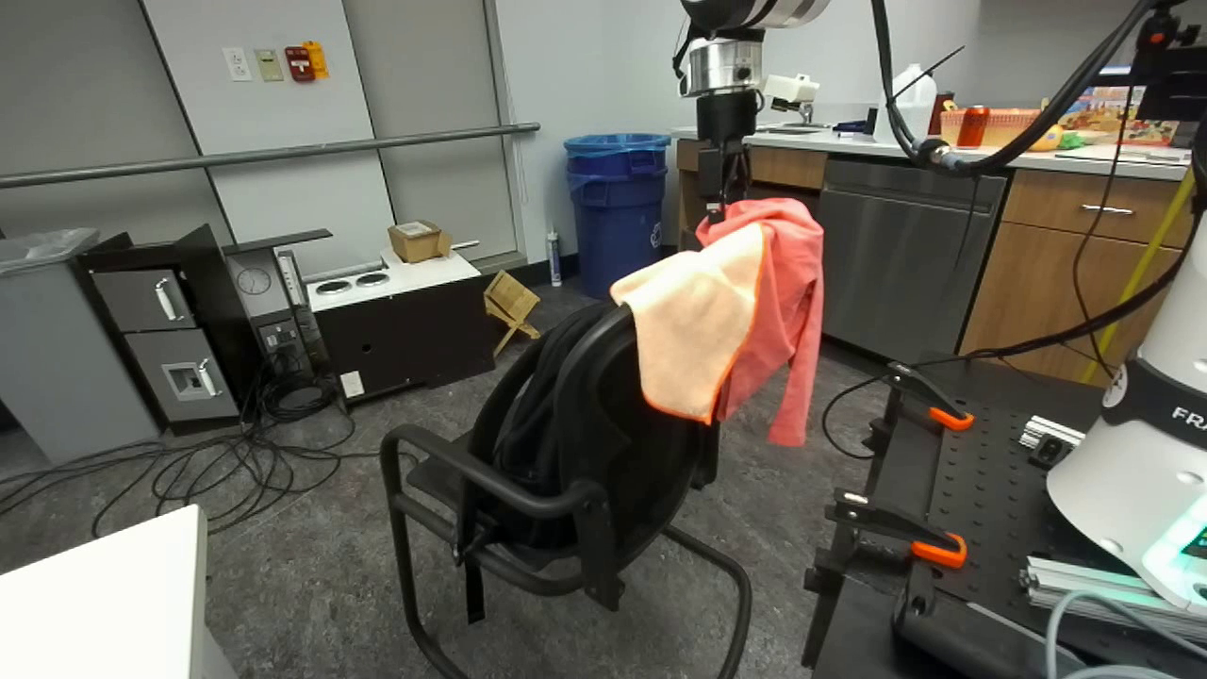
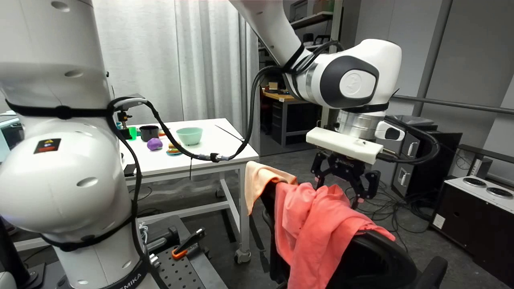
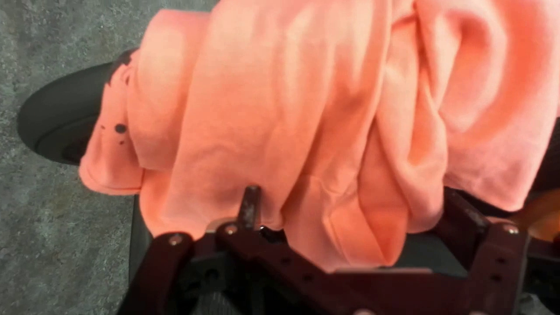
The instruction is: Pick up the two cloths from the chair back and put them on the sitting base of the chair.
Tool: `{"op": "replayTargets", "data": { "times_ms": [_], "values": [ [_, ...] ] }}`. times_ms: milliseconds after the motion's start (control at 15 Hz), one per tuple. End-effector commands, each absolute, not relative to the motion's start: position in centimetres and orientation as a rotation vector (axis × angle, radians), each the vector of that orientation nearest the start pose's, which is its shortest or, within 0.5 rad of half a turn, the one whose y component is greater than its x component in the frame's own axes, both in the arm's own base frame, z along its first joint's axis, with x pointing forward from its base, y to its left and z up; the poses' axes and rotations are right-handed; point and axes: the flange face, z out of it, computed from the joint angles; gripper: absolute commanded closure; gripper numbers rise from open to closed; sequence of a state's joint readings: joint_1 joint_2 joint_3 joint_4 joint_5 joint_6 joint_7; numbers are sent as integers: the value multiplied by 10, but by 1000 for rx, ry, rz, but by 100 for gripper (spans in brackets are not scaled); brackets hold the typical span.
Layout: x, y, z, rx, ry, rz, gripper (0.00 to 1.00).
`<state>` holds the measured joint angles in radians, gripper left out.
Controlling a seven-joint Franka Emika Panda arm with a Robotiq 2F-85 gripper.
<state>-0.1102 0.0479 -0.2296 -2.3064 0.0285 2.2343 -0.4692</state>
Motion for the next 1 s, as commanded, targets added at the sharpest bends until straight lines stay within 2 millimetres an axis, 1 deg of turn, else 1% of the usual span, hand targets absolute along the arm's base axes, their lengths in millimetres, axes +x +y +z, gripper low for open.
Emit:
{"op": "replayTargets", "data": {
  "times_ms": [0, 67, 267, 400, 600, 667, 733, 867, 933],
  "values": [
    [483, -175, 307, -3054, -155, 176, 27],
    [484, -177, 306, -3058, -149, 179, 32],
    [486, -186, 308, -3043, -121, 189, 58],
    [486, -194, 312, -3034, -112, 189, 72],
    [487, -204, 323, -3046, -85, 165, 96],
    [489, -206, 327, -3050, -78, 154, 99],
    [491, -209, 334, -3059, -77, 133, 100],
    [498, -211, 347, -3081, -83, 82, 99],
    [502, -212, 359, -3090, -88, 55, 98]
  ]
}}
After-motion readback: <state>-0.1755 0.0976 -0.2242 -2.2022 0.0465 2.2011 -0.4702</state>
